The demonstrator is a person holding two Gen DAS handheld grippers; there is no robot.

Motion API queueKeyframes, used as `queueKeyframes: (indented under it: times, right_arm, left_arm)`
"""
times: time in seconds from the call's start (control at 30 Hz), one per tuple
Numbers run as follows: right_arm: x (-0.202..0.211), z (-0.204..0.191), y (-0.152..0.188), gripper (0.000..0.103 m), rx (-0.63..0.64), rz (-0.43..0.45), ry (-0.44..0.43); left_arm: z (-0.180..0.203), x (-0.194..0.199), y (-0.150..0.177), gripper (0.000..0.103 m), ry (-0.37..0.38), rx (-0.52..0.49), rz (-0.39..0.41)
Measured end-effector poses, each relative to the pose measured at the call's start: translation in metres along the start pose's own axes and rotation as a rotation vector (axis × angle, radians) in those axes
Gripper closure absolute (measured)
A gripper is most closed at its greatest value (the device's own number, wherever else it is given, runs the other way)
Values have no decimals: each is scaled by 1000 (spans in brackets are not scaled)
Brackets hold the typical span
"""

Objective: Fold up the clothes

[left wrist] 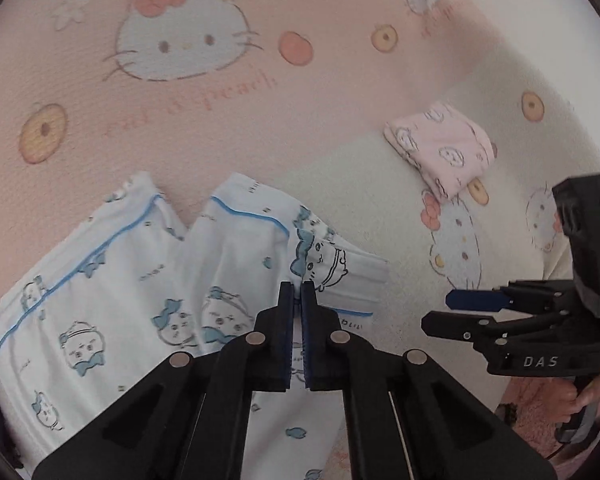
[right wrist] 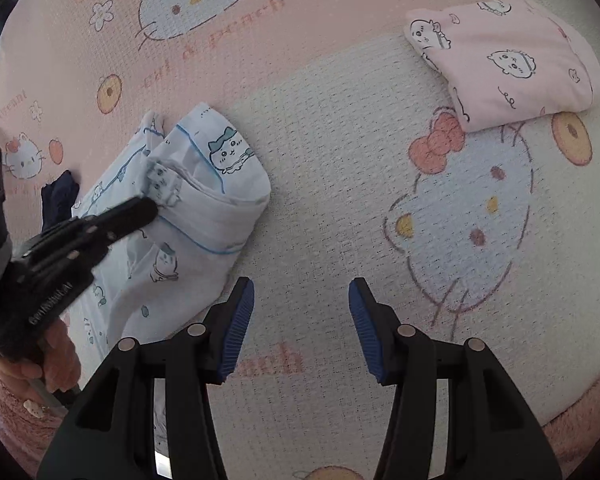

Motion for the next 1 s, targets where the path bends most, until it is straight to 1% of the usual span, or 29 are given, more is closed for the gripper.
queueKeyframes:
  times: [0.07,0.13,0.27,0.33,0.43,0.5,0.57,0.63,0.7,0.77,0.83,0.9,0.93,1.0]
  right_arm:
    - [5,-6,-4,52,13,9,-3]
    - [19,-18,-13,52,49,45,-21]
    - [42,-51,-43,52,137,108,-55]
    - [43,-73,-62,52,191,133,-41]
    - [36,-106,-87,52,270,170,-12]
    - [24,-125,-100,52,308,166,3]
    - [11,-136,-105,52,327,160,15]
    - [-7,-147,-115,52,333,156,41]
    - [-18,-155,-119,52,344,147,22]
    - [-23,-172,-122,52,374,143,-31]
    - [-30,-191,-121,52,434,145,-58]
    - [-44,-207,-117,54,490,125,-27]
    - [-54,-211,-117,55,508,112,10]
    - [-72,-206,-119,61,517,84,115]
  left_arm:
    - [-26,30,2,99,-40,60,48]
    - [-53,60,4,99,-79,119,96]
    - [-107,118,11,99,-164,241,184]
    - [-145,131,28,99,-232,309,183]
    - [-188,132,46,99,-256,384,161]
    - [-214,131,57,99,-268,430,147]
    - [-221,125,61,99,-260,434,136]
    - [-222,119,62,99,-260,414,132]
    - [-222,114,61,99,-252,398,125]
    - [-223,108,60,99,-237,391,120]
    - [-225,105,59,99,-219,403,127]
    - [-228,103,55,99,-212,406,132]
    - [-229,102,53,99,-216,402,134]
    - [-231,102,48,99,-236,397,141]
Point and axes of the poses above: each gripper's, at about its wrist camera, not at the fingertips, and x roughly against the way its jaws point, z to its right, y to its underside, the point moved 5 cm from there along -x, roughly the way its jaws point, and after that the axes turned 11 degrees about y, right-handed, at the moved point
